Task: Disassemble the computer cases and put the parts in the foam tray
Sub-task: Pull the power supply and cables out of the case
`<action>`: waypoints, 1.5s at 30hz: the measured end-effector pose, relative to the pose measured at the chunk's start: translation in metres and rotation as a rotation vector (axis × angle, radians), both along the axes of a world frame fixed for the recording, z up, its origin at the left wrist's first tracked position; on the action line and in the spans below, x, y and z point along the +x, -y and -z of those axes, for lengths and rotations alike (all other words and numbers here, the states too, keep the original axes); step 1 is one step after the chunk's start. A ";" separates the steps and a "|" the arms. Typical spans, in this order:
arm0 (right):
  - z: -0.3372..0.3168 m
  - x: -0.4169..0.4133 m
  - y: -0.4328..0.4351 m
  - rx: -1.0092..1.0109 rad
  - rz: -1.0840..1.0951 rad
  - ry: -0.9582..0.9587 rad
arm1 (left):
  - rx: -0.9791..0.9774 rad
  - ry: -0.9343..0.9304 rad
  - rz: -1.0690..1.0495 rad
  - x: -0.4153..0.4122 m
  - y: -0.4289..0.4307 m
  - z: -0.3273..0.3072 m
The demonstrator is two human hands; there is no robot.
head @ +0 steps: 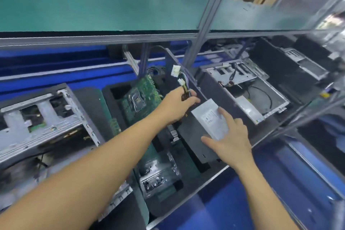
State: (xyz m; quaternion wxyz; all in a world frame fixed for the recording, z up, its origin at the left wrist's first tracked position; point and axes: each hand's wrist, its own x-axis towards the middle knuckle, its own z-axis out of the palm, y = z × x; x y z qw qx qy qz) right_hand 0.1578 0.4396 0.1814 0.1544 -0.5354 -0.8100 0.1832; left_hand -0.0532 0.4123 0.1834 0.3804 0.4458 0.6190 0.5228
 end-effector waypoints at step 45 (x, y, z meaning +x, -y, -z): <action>0.134 -0.056 0.025 0.067 -0.285 -0.005 | -0.395 -0.104 -0.113 -0.041 0.028 0.069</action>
